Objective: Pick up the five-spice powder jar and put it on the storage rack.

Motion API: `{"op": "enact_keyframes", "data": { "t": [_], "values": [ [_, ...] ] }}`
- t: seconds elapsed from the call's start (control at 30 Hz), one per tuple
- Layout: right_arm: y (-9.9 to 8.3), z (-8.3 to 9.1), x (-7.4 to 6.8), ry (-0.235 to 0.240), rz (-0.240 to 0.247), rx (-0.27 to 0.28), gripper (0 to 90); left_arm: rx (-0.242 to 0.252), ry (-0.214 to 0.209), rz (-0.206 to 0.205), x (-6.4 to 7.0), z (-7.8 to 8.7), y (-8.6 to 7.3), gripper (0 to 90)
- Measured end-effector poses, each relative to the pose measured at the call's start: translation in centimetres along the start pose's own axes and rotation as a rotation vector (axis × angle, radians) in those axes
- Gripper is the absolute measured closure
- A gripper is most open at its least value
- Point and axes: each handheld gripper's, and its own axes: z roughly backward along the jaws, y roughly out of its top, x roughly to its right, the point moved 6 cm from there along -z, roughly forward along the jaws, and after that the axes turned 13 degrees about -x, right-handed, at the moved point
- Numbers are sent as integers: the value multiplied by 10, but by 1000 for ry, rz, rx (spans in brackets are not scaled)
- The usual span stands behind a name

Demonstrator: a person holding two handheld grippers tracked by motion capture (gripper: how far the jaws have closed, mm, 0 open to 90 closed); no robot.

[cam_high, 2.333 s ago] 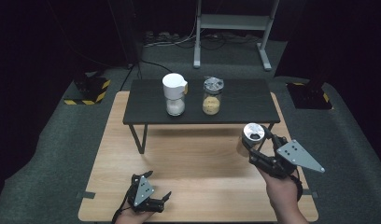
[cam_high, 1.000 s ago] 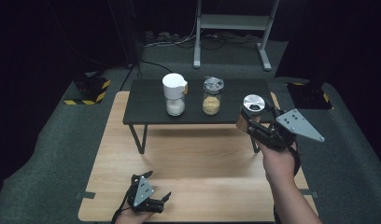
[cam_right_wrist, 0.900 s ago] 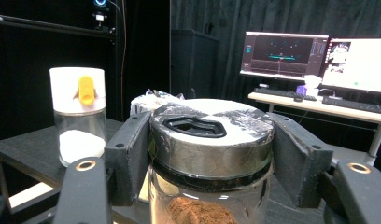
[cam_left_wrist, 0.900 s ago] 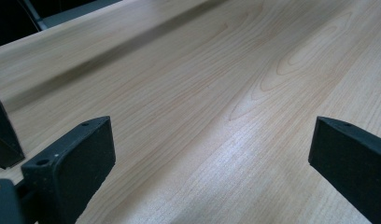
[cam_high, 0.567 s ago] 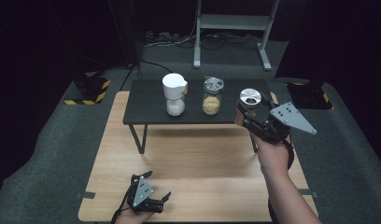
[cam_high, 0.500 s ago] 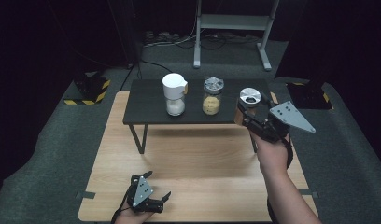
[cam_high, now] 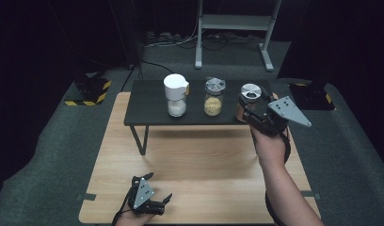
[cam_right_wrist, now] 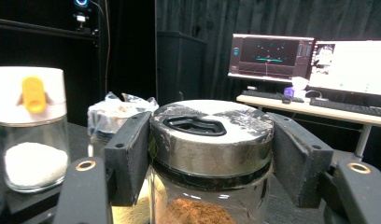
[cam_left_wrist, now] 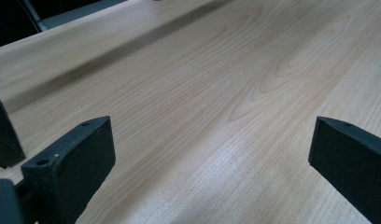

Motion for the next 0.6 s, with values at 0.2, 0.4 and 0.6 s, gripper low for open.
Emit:
{"op": "enact_keyframes", "data": {
  "t": [0.2,0.4,0.6],
  "values": [
    [-2,-10,3,-4,-15,-5,346,0,0,-1,0,0,0,8],
    [-6,-19,7,-15,-24,-15,346,2,0,-2,0,0,0,8],
    [-8,-27,11,-24,-26,-21,346,2,-1,-1,0,0,0,8]
  ]
}}
